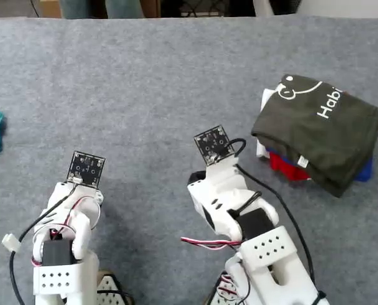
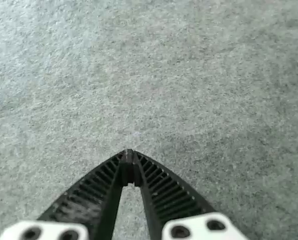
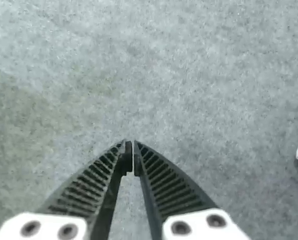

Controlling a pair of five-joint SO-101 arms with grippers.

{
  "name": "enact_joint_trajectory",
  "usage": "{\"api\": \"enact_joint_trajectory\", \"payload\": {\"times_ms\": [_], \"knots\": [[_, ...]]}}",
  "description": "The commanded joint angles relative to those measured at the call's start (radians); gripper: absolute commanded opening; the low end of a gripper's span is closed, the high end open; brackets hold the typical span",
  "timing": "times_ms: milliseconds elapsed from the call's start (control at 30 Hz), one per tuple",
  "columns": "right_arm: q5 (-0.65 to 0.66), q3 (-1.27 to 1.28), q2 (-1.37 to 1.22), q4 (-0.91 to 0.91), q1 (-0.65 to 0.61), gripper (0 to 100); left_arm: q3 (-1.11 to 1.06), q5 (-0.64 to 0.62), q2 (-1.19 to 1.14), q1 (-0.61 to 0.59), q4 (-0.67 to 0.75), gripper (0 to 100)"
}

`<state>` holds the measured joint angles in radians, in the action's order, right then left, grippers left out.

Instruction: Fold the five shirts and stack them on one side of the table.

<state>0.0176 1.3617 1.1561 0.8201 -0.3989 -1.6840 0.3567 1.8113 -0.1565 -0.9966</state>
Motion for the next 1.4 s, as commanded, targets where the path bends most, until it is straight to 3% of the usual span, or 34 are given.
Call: {"api": "enact_joint_trajectory", "payload": {"times_ms": [0,633,867,1033,1367], "knots": [[-0.008,-0.059,0.018,0.021,-0.015,1.5,-0.013,-0.002,0.005,0.013,0.011,3],[-0.006,-0.148,0.015,0.026,-0.015,1.5,-0.013,-0.002,0.005,0.013,0.011,3],[-0.008,-0.202,0.013,0.130,-0.124,1.5,-0.013,-0.002,0.005,0.013,0.011,3],[-0.071,-0.202,0.012,0.132,-0.127,1.5,-0.013,-0.002,0.005,0.013,0.011,3],[-0.071,-0.209,0.016,0.137,-0.127,1.5,-0.013,-0.002,0.005,0.013,0.011,3]]}}
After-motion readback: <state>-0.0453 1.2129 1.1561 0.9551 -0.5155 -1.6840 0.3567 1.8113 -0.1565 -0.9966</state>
